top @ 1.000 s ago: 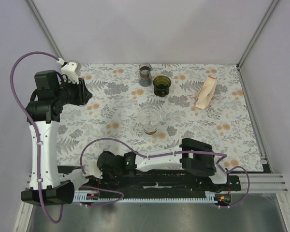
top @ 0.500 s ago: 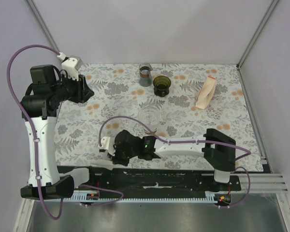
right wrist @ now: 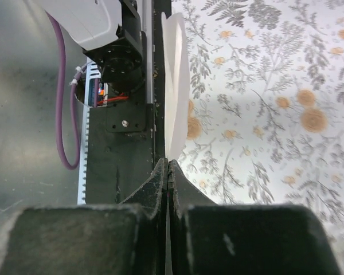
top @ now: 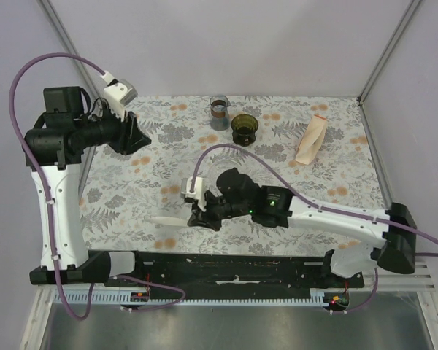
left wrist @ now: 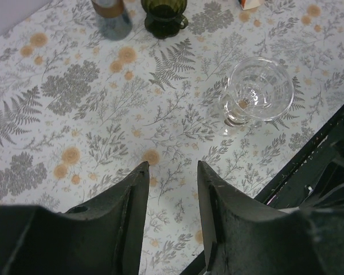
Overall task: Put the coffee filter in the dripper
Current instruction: Pick up the coffee filter from the center of the board, then place the coffee filter in the coffee dripper.
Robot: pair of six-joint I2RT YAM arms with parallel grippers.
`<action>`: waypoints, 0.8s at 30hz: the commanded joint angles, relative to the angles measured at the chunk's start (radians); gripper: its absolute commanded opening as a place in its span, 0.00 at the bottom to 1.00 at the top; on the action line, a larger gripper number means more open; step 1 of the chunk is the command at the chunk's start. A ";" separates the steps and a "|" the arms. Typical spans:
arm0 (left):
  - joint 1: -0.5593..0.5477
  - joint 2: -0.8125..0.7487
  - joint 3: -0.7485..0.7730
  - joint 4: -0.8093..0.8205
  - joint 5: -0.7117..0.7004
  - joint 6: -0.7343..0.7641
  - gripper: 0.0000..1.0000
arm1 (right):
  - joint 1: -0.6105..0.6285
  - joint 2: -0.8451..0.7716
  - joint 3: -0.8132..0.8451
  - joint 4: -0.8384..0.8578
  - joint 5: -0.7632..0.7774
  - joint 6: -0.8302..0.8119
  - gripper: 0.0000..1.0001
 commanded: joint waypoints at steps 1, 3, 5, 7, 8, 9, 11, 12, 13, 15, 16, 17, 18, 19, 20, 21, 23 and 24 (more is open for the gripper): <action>-0.109 0.025 0.058 -0.171 0.060 0.111 0.46 | -0.063 -0.165 -0.055 -0.117 -0.077 -0.076 0.00; -0.234 0.021 0.041 -0.171 -0.001 0.123 0.45 | -0.101 -0.228 -0.073 -0.167 -0.117 -0.110 0.00; -0.378 -0.005 0.013 -0.174 -0.039 0.147 0.45 | -0.147 -0.271 -0.076 -0.226 -0.156 -0.135 0.00; -0.454 -0.039 0.000 -0.174 0.000 0.173 0.45 | -0.184 -0.306 -0.079 -0.278 -0.188 -0.162 0.00; -0.466 -0.053 0.001 -0.173 0.028 0.184 0.45 | -0.192 -0.324 -0.084 -0.293 -0.200 -0.176 0.00; -0.477 -0.060 0.006 -0.174 0.045 0.186 0.45 | -0.194 -0.340 -0.089 -0.306 -0.206 -0.193 0.00; -0.493 -0.068 0.022 -0.174 0.062 0.172 0.45 | -0.198 -0.369 -0.099 -0.318 -0.209 -0.214 0.00; -0.496 -0.070 0.024 -0.174 0.072 0.164 0.45 | -0.201 -0.378 -0.101 -0.327 -0.203 -0.222 0.00; -0.500 -0.079 0.016 -0.174 0.092 0.160 0.45 | -0.203 -0.384 -0.099 -0.338 -0.194 -0.230 0.00; -0.511 -0.105 -0.048 -0.171 0.158 0.175 0.44 | -0.210 -0.389 -0.090 -0.358 -0.180 -0.250 0.00; -0.519 -0.125 -0.086 -0.171 0.189 0.193 0.44 | -0.215 -0.388 -0.079 -0.375 -0.179 -0.259 0.00; -0.526 -0.140 -0.138 -0.158 0.200 0.195 0.43 | -0.214 -0.384 -0.069 -0.390 -0.179 -0.270 0.00; -0.532 -0.160 -0.190 -0.127 0.195 0.181 0.42 | -0.215 -0.380 -0.055 -0.402 -0.176 -0.279 0.00; -0.536 -0.177 -0.230 -0.104 0.186 0.172 0.41 | -0.215 -0.374 -0.041 -0.421 -0.176 -0.288 0.00; -0.539 -0.198 -0.269 -0.081 0.178 0.172 0.41 | -0.215 -0.371 -0.026 -0.430 -0.177 -0.296 0.00; -0.543 -0.214 -0.298 -0.058 0.178 0.174 0.41 | -0.215 -0.365 -0.014 -0.441 -0.179 -0.303 0.00; -0.554 -0.255 -0.352 -0.003 0.185 0.145 0.41 | -0.215 -0.355 0.011 -0.462 -0.180 -0.317 0.00; -0.562 -0.272 -0.382 0.029 0.178 0.125 0.41 | -0.215 -0.352 0.017 -0.471 -0.179 -0.325 0.00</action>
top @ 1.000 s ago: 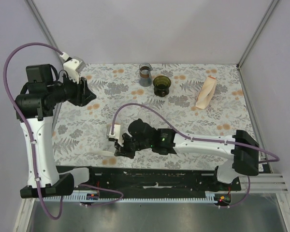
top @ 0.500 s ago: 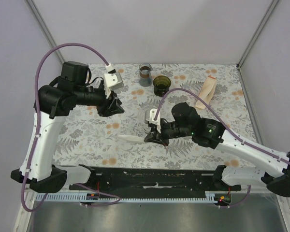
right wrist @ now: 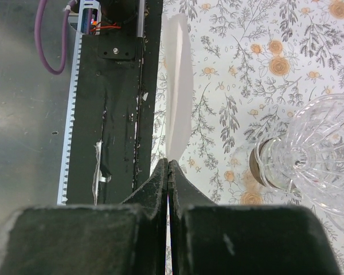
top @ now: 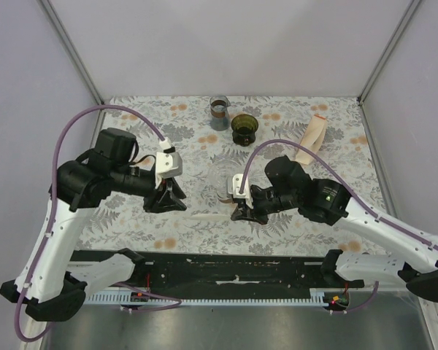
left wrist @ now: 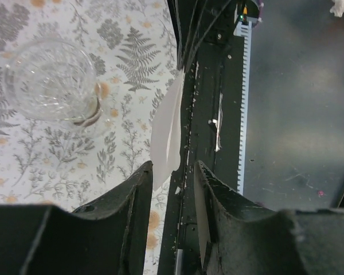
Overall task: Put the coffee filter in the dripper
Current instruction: Place the coffee filter in the coffee dripper.
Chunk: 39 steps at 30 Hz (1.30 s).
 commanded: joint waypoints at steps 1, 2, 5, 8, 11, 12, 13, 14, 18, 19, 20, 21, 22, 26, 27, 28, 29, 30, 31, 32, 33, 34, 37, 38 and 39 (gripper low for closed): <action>-0.029 -0.063 -0.106 0.104 0.020 -0.056 0.41 | -0.002 0.013 0.084 -0.054 -0.013 -0.058 0.00; -0.042 -0.072 -0.126 0.143 -0.006 -0.082 0.41 | -0.002 0.016 0.091 -0.057 -0.016 -0.064 0.00; -0.089 -0.077 -0.169 0.190 -0.047 -0.127 0.39 | -0.002 0.027 0.107 -0.061 -0.027 -0.071 0.00; -0.122 -0.064 -0.169 0.203 -0.055 -0.134 0.37 | -0.002 0.026 0.120 -0.063 -0.024 -0.082 0.00; -0.154 -0.052 -0.172 0.191 -0.080 -0.116 0.36 | -0.002 0.027 0.123 -0.064 -0.020 -0.087 0.00; -0.161 -0.051 -0.177 0.187 -0.090 -0.108 0.36 | -0.002 0.030 0.124 -0.063 -0.020 -0.088 0.00; -0.169 -0.051 -0.182 0.187 -0.101 -0.105 0.35 | -0.002 0.032 0.124 -0.061 -0.022 -0.088 0.00; -0.172 -0.048 -0.183 0.186 -0.110 -0.104 0.34 | -0.002 0.033 0.126 -0.061 -0.022 -0.090 0.00; -0.178 -0.043 -0.189 0.187 -0.136 -0.091 0.33 | -0.002 0.036 0.126 -0.061 -0.027 -0.090 0.00; -0.180 -0.040 -0.192 0.187 -0.147 -0.088 0.32 | -0.002 0.036 0.124 -0.061 -0.025 -0.091 0.00; -0.181 -0.037 -0.195 0.189 -0.161 -0.087 0.32 | -0.002 0.036 0.124 -0.060 -0.027 -0.091 0.00; -0.184 -0.035 -0.198 0.189 -0.166 -0.087 0.32 | -0.002 0.033 0.123 -0.061 -0.027 -0.091 0.00; -0.183 -0.034 -0.202 0.189 -0.167 -0.088 0.32 | -0.002 0.032 0.123 -0.061 -0.025 -0.091 0.00; -0.194 -0.035 -0.223 0.187 -0.149 -0.094 0.33 | -0.002 0.030 0.123 -0.061 -0.024 -0.096 0.00; -0.194 -0.035 -0.226 0.180 -0.135 -0.091 0.34 | -0.002 0.029 0.123 -0.061 -0.021 -0.096 0.00; -0.195 -0.035 -0.234 0.178 -0.129 -0.088 0.34 | -0.002 0.029 0.123 -0.060 -0.020 -0.096 0.00; -0.195 -0.035 -0.238 0.178 -0.130 -0.090 0.34 | -0.002 0.030 0.123 -0.060 -0.022 -0.094 0.00; -0.197 -0.034 -0.243 0.178 -0.136 -0.085 0.34 | -0.002 0.032 0.121 -0.060 -0.024 -0.096 0.00; -0.197 -0.031 -0.246 0.181 -0.144 -0.088 0.34 | -0.001 0.032 0.123 -0.058 -0.025 -0.094 0.00; -0.198 -0.031 -0.245 0.184 -0.149 -0.088 0.33 | -0.002 0.029 0.123 -0.057 -0.027 -0.094 0.00; -0.198 -0.026 -0.240 0.189 -0.155 -0.091 0.32 | -0.002 0.030 0.121 -0.057 -0.027 -0.094 0.00; -0.198 -0.025 -0.235 0.191 -0.156 -0.091 0.31 | -0.002 0.027 0.121 -0.057 -0.028 -0.093 0.00; -0.200 -0.020 -0.234 0.189 -0.161 -0.087 0.29 | -0.002 0.022 0.118 -0.054 -0.028 -0.091 0.00; -0.200 -0.023 -0.238 0.191 -0.164 -0.084 0.29 | -0.002 0.021 0.117 -0.054 -0.030 -0.090 0.00; -0.203 -0.021 -0.243 0.187 -0.166 -0.082 0.29 | -0.002 0.021 0.115 -0.052 -0.030 -0.090 0.00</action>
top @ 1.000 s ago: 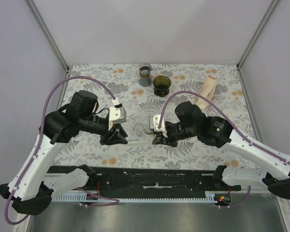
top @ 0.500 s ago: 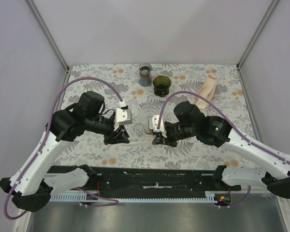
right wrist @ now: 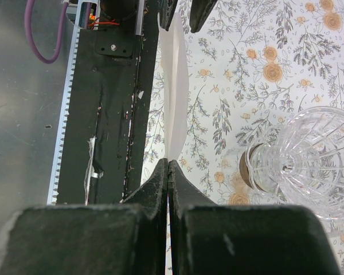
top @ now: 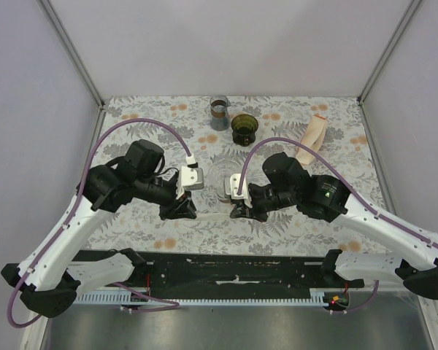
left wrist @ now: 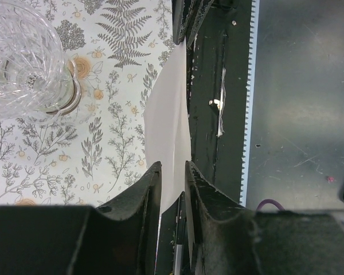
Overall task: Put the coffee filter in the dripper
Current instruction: Place the coffee filter in the coffee dripper.
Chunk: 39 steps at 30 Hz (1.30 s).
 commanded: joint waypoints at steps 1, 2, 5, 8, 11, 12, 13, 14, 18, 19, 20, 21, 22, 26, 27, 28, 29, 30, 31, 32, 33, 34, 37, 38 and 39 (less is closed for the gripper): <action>-0.009 -0.003 -0.003 0.032 -0.005 0.008 0.29 | -0.002 -0.018 0.035 0.014 -0.026 -0.007 0.00; -0.012 -0.001 -0.005 0.030 -0.005 0.010 0.29 | -0.003 -0.018 0.035 0.016 -0.026 -0.007 0.00; -0.015 0.002 -0.008 0.035 -0.005 0.001 0.29 | -0.002 -0.018 0.038 0.016 -0.025 -0.007 0.00; -0.018 0.005 -0.011 0.035 0.006 0.001 0.29 | -0.002 -0.015 0.042 0.019 -0.025 -0.008 0.00; -0.023 0.009 -0.020 0.038 -0.011 0.001 0.29 | -0.002 -0.011 0.043 0.023 -0.025 -0.010 0.00; -0.023 0.013 -0.019 0.044 -0.013 -0.006 0.29 | -0.002 -0.013 0.043 0.025 -0.026 -0.010 0.00; -0.023 0.016 -0.013 0.050 -0.008 -0.019 0.29 | -0.003 -0.011 0.045 0.025 -0.026 -0.011 0.00; -0.023 0.020 -0.008 0.053 0.000 -0.024 0.29 | -0.002 -0.010 0.043 0.025 -0.028 -0.011 0.00; -0.023 0.031 -0.010 0.056 -0.016 -0.015 0.27 | -0.002 -0.011 0.042 0.025 -0.034 -0.016 0.00; -0.023 0.029 -0.010 0.056 -0.014 -0.015 0.27 | 0.000 -0.011 0.043 0.025 -0.034 -0.017 0.00; -0.023 0.032 -0.007 0.058 -0.013 -0.012 0.27 | -0.002 -0.011 0.040 0.025 -0.034 -0.019 0.00; -0.023 0.033 -0.005 0.058 -0.011 -0.013 0.27 | -0.002 -0.011 0.038 0.025 -0.034 -0.020 0.00; -0.023 0.034 -0.003 0.061 -0.013 -0.010 0.27 | -0.002 -0.010 0.038 0.025 -0.032 -0.023 0.00; -0.023 0.043 0.024 0.050 -0.028 0.004 0.27 | -0.002 -0.011 0.031 0.023 -0.031 -0.028 0.00; -0.023 0.048 0.038 0.044 -0.025 0.007 0.27 | -0.002 -0.011 0.029 0.023 -0.029 -0.028 0.00; -0.023 0.049 0.055 0.035 -0.020 0.013 0.28 | -0.002 -0.013 0.029 0.023 -0.028 -0.030 0.00; -0.023 0.052 0.070 0.023 -0.010 0.022 0.29 | -0.002 -0.013 0.026 0.023 -0.026 -0.031 0.00; -0.023 0.055 0.079 0.012 0.003 0.030 0.30 | -0.002 -0.011 0.025 0.023 -0.026 -0.031 0.00; -0.023 0.054 0.081 0.007 0.012 0.036 0.30 | -0.002 -0.013 0.023 0.023 -0.026 -0.031 0.00; -0.023 0.051 0.082 0.006 0.018 0.036 0.31 | -0.002 -0.011 0.023 0.023 -0.026 -0.033 0.00; -0.023 0.054 0.079 0.006 0.020 0.033 0.31 | -0.002 -0.010 0.023 0.025 -0.026 -0.033 0.00; -0.023 0.056 0.078 0.007 0.026 0.034 0.31 | -0.002 -0.010 0.023 0.023 -0.026 -0.033 0.00; -0.023 0.056 0.070 0.023 0.015 0.028 0.32 | 0.000 -0.007 0.025 0.022 -0.025 -0.033 0.00; -0.023 0.056 0.064 0.024 0.006 0.028 0.32 | -0.003 -0.008 0.023 0.023 -0.025 -0.033 0.00; -0.023 0.056 0.061 0.027 -0.003 0.027 0.32 | -0.002 -0.008 0.023 0.023 -0.023 -0.033 0.00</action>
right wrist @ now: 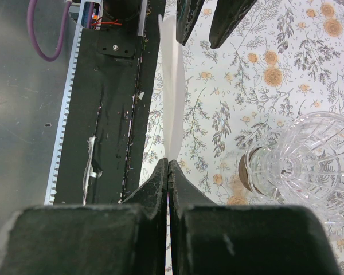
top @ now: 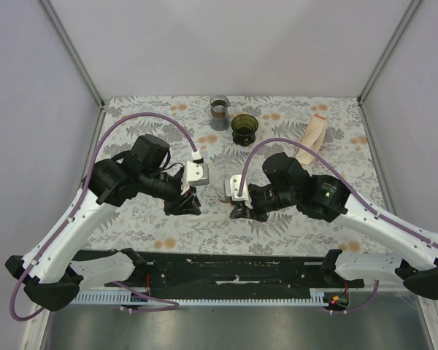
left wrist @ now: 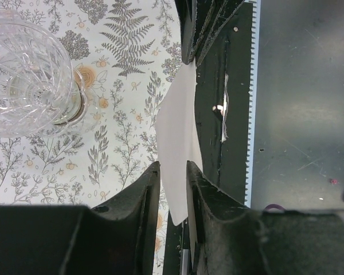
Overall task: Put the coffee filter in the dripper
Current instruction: Place the coffee filter in the coffee dripper.
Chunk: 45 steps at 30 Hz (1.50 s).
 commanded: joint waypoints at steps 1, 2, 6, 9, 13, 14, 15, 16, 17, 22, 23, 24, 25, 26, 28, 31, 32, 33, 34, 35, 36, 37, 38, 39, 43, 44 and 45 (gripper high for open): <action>-0.004 -0.001 0.011 0.014 -0.003 0.017 0.32 | 0.000 -0.010 0.022 0.023 -0.007 -0.010 0.00; -0.004 -0.001 0.006 0.014 -0.004 0.014 0.32 | -0.002 -0.011 0.022 0.023 -0.005 -0.009 0.00; -0.013 -0.008 0.005 -0.003 0.008 0.020 0.33 | -0.003 -0.015 0.020 0.023 0.001 -0.009 0.00; -0.017 -0.010 -0.008 -0.003 -0.006 0.024 0.34 | -0.002 -0.007 0.023 0.021 0.005 -0.009 0.00; -0.021 -0.013 -0.028 -0.005 -0.027 0.025 0.33 | -0.002 -0.001 0.031 0.021 0.005 -0.010 0.00; -0.021 -0.010 -0.029 -0.005 -0.033 0.024 0.33 | -0.002 0.001 0.032 0.023 0.005 -0.010 0.00; -0.024 -0.008 -0.029 -0.006 -0.041 0.019 0.32 | -0.002 0.001 0.032 0.023 0.004 -0.012 0.00; -0.024 -0.005 -0.026 -0.005 -0.050 0.014 0.30 | 0.000 0.002 0.034 0.023 0.005 -0.012 0.00; -0.026 -0.001 -0.025 -0.006 -0.061 0.014 0.29 | -0.003 0.001 0.035 0.023 0.005 -0.012 0.00; -0.027 -0.002 -0.038 -0.005 -0.070 0.016 0.26 | -0.002 0.002 0.037 0.023 0.004 -0.013 0.00; -0.029 -0.004 -0.041 -0.009 -0.061 0.016 0.27 | -0.002 0.004 0.037 0.025 0.007 -0.013 0.00; -0.030 -0.004 -0.045 -0.016 -0.043 0.019 0.28 | -0.002 0.007 0.037 0.025 0.012 -0.015 0.00; -0.032 -0.007 -0.046 -0.020 -0.024 0.019 0.30 | -0.002 0.007 0.037 0.025 0.018 -0.015 0.00; -0.033 -0.005 -0.046 -0.025 -0.014 0.019 0.31 | -0.002 0.007 0.038 0.025 0.027 -0.015 0.00; -0.035 -0.004 -0.051 -0.020 -0.015 0.014 0.32 | -0.002 0.008 0.040 0.034 0.033 -0.018 0.00; -0.040 0.004 -0.061 -0.016 -0.055 0.011 0.31 | -0.002 0.016 0.051 0.037 0.033 -0.024 0.00; -0.038 0.007 -0.063 -0.017 -0.056 0.007 0.31 | -0.003 0.016 0.054 0.038 0.033 -0.026 0.00; -0.041 0.007 -0.063 -0.017 -0.052 0.005 0.31 | -0.002 0.019 0.055 0.038 0.033 -0.030 0.00; -0.043 0.004 -0.069 -0.019 -0.046 0.004 0.31 | 0.000 0.019 0.057 0.040 0.036 -0.033 0.00; -0.044 0.006 -0.074 -0.019 -0.046 0.005 0.31 | -0.002 0.021 0.058 0.040 0.039 -0.035 0.00; -0.046 0.004 -0.083 -0.020 -0.046 0.007 0.31 | -0.002 0.022 0.060 0.041 0.042 -0.036 0.00; -0.047 0.003 -0.089 -0.025 -0.046 0.010 0.31 | -0.003 0.022 0.057 0.043 0.047 -0.038 0.00; -0.049 0.001 -0.097 -0.026 -0.050 0.011 0.31 | -0.005 0.025 0.055 0.047 0.048 -0.041 0.00; -0.049 0.004 -0.101 -0.026 -0.050 0.007 0.31 | -0.008 0.025 0.051 0.048 0.048 -0.041 0.00; -0.049 0.009 -0.097 -0.023 -0.032 -0.001 0.24 | -0.014 0.035 0.051 0.061 0.042 -0.039 0.00; -0.049 0.010 -0.098 -0.023 -0.027 -0.002 0.20 | -0.016 0.036 0.052 0.063 0.044 -0.038 0.00; -0.049 0.010 -0.103 -0.022 -0.021 -0.002 0.14 | -0.017 0.035 0.051 0.064 0.048 -0.036 0.00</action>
